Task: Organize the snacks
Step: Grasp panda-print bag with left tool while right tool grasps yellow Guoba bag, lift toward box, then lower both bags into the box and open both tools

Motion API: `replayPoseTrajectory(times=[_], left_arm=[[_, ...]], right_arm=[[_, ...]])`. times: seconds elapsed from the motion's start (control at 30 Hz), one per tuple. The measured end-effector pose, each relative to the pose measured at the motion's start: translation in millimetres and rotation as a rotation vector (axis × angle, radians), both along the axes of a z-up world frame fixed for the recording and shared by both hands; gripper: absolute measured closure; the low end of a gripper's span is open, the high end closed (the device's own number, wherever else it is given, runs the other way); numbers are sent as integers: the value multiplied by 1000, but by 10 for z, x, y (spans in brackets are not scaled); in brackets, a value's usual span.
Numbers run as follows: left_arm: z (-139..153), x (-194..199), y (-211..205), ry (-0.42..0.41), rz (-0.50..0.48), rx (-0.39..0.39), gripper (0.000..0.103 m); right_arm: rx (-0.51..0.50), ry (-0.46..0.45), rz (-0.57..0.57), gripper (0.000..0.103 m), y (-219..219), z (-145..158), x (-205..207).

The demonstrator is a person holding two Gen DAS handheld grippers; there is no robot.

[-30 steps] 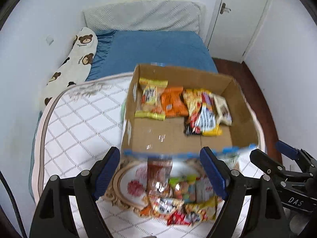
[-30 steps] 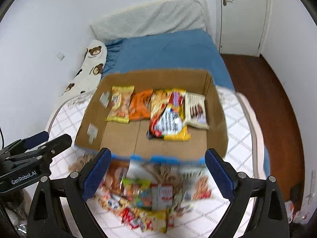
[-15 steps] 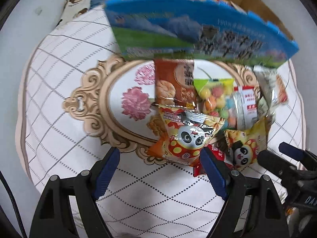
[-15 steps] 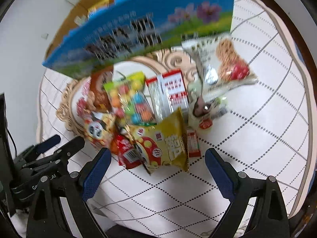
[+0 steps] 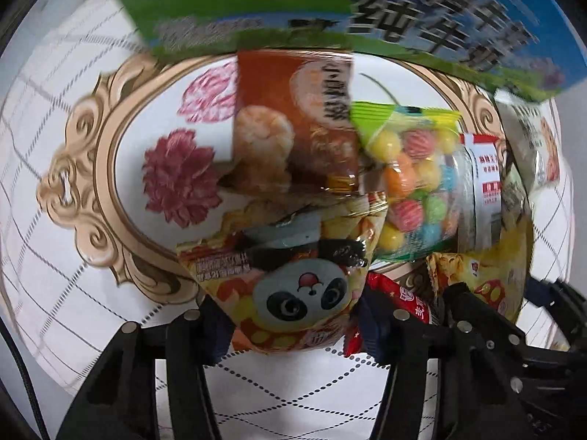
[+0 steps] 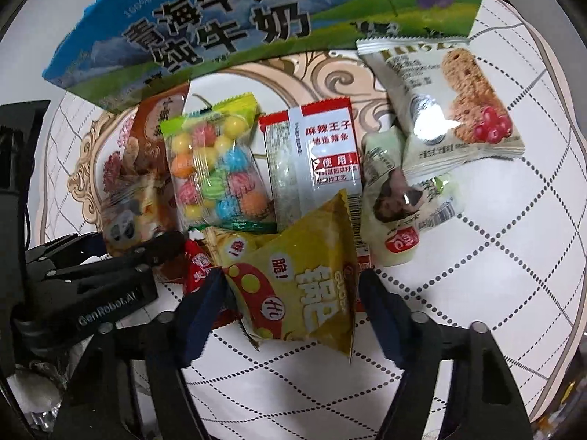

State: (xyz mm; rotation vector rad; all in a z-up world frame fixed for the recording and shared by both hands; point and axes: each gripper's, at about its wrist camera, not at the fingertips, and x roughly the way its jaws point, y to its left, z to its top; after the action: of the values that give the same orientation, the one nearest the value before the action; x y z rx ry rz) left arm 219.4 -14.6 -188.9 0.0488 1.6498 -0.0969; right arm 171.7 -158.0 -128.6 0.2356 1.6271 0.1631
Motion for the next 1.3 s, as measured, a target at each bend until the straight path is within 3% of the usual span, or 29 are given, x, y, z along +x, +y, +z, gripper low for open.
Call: replayPoseTrajectory(times=[0.03,0.13,0.47,0.6,0.8,0.9,1.1,1.3], left_arm=[[2,-23,43,3,21,-2,52],[14,-136,179,8,57,5,53],[46,-616,431,23,116,-8,54],[292,-679,497,-15,118,-38,55],[802,-670,492,-82,86,-106,55],[1178,-537,361,-137,42,-148,55],[1694,116,0,-212,-43,-187,55],[1855,996,-362,-235,-101,-147,55]], right_arm=[[-2,-3,4,38,7,-23,-11],[-11,-14,15,44,18,-76,-45],[28,-33,0,50,-152,-41,-259],[73,-47,-34,50,-232,60,-304],[149,-109,-73,51,-369,514,-229],[183,-170,-77,51,-456,868,-107],[238,-281,-70,50,-579,1499,349],[199,-359,-19,51,-733,1825,969]])
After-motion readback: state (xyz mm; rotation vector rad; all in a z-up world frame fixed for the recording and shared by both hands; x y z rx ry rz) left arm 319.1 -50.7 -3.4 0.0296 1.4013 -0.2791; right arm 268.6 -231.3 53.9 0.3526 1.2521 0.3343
